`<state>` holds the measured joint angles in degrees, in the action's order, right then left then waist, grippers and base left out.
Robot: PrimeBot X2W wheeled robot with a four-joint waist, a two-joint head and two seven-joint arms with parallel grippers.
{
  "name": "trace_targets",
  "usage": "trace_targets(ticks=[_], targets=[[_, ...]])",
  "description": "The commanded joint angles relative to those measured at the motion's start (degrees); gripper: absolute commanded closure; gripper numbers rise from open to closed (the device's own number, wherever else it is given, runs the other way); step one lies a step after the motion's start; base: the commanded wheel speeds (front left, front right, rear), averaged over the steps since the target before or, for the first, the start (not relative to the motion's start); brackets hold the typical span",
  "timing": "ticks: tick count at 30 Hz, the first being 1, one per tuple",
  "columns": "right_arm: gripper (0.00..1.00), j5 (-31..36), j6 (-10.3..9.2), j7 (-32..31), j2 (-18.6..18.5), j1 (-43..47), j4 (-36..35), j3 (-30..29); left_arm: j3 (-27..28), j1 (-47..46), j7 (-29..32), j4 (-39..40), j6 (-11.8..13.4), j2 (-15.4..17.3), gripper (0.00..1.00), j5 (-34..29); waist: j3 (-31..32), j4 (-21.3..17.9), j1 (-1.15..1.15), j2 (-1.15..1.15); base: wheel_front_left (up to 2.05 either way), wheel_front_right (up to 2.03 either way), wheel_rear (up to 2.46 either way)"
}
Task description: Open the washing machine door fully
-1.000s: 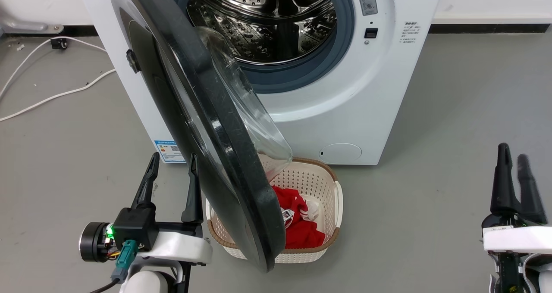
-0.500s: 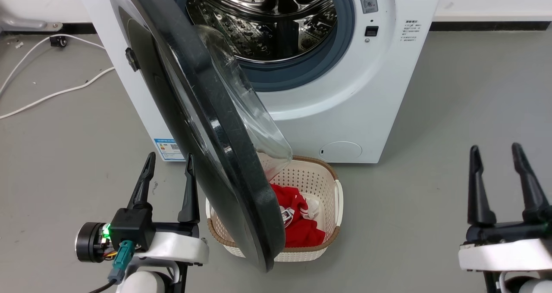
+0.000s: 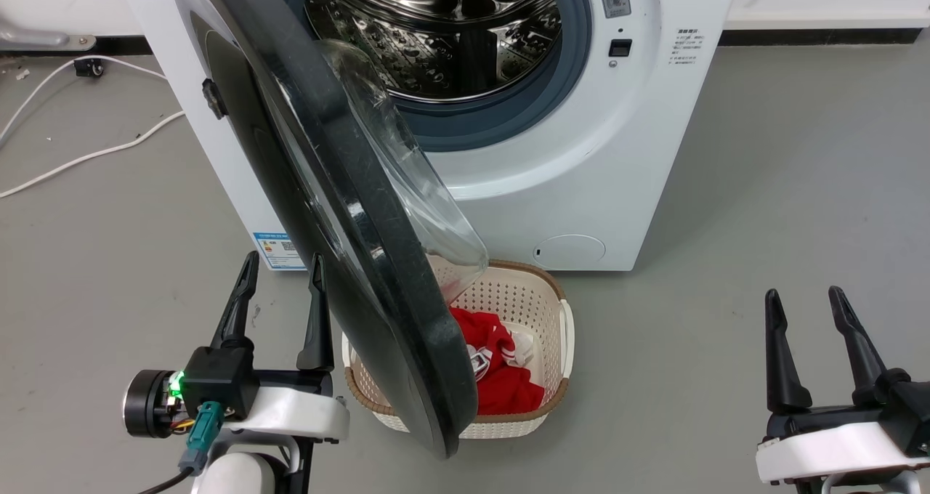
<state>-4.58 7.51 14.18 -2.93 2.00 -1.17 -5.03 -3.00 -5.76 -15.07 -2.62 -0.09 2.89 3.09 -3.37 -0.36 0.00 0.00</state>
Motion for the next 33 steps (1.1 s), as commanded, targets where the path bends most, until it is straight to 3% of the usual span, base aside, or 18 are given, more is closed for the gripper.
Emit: trace_targets(ticks=[1,9,11,22,33], targets=[[0.00,-0.3,-0.04,0.4,0.1,-0.5,0.3,0.1,0.2,-0.4,-0.1,0.1,-0.2,0.0,0.00,-0.4,0.0,0.0,0.00,0.00,0.00,0.00,0.00],[0.00,-1.0,-0.04,0.7,0.1,-0.9,1.3,0.2,0.3,-0.3,-0.1,0.2,-0.2,0.0,0.00,-0.2,0.1,-0.1,0.00,0.00,0.00,0.00,0.00],[0.00,-1.1,-0.04,0.7,0.1,-0.9,1.5,0.3,0.2,-0.1,-0.1,0.1,-0.4,0.0,1.00,0.3,0.1,-0.1,0.00,0.00,0.00,0.00,0.00],[0.00,-2.0,-0.04,0.9,0.1,-1.5,2.2,0.4,0.9,-1.4,-0.1,4.9,0.1,0.0,1.00,-0.4,-0.2,-0.1,0.00,0.00,0.00,0.00,0.00],[0.00,-2.8,-0.04,1.0,0.1,-1.7,3.2,0.4,0.5,-5.3,-0.1,27.9,2.0,0.1,1.00,-3.2,-0.1,0.1,0.00,0.00,0.00,0.00,0.00]])
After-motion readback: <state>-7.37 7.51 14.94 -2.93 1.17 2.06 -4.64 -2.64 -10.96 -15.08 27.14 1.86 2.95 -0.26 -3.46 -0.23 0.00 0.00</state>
